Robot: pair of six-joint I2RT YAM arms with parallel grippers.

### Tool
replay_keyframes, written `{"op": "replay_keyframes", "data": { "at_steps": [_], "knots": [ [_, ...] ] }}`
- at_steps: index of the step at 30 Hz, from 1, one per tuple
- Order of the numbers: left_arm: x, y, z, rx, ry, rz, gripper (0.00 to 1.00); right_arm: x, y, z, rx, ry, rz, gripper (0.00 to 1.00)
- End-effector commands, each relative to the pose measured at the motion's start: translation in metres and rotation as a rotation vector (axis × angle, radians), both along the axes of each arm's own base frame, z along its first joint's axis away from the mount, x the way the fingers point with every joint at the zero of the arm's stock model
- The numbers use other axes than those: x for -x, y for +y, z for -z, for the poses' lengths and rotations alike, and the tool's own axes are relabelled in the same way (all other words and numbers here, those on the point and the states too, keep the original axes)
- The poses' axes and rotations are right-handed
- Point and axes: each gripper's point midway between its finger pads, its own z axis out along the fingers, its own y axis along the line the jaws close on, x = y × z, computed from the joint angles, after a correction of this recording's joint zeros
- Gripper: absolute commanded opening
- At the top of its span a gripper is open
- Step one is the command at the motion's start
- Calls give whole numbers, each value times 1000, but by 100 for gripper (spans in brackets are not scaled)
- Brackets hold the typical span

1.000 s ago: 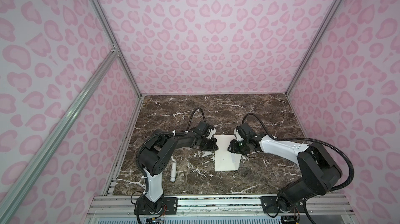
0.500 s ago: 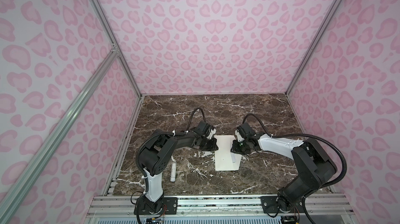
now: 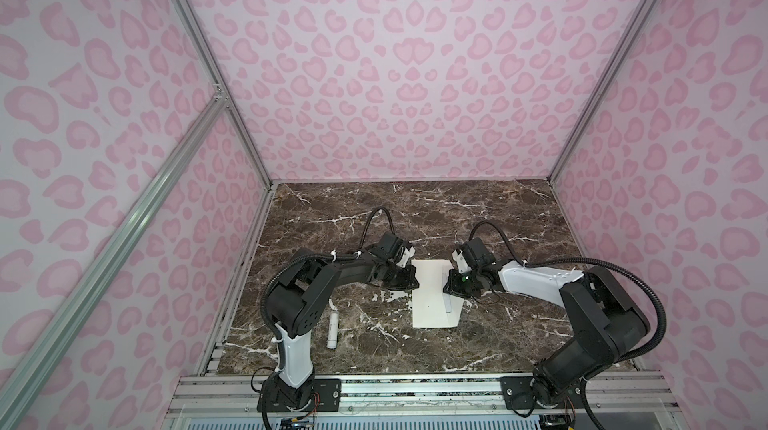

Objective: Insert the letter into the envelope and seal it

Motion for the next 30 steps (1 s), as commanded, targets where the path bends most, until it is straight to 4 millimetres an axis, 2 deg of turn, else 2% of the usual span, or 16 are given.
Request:
{"op": "replay_keyframes", "data": {
  "at_steps": [1,9,14,17,19,23,30],
  "knots": [
    [9,21,18,-115,37,-26,9,2,1,-1,-24,5,8,14],
    [8,18,14,-104,34,-29,10,4,5,0,-62,9,25,13],
    [6,16,2,-80,13,-34,28,5,2,3,-44,12,29,13],
    [6,13,-16,-54,-20,-31,41,5,0,4,-32,10,31,12],
    [5,14,-26,-48,-39,-33,45,5,-2,5,-24,11,30,12],
    [8,20,-32,-59,-53,-38,49,5,-3,5,-17,12,31,12],
    [16,29,-27,-84,-43,-54,49,6,-1,6,-21,12,23,13]
  ]
}}
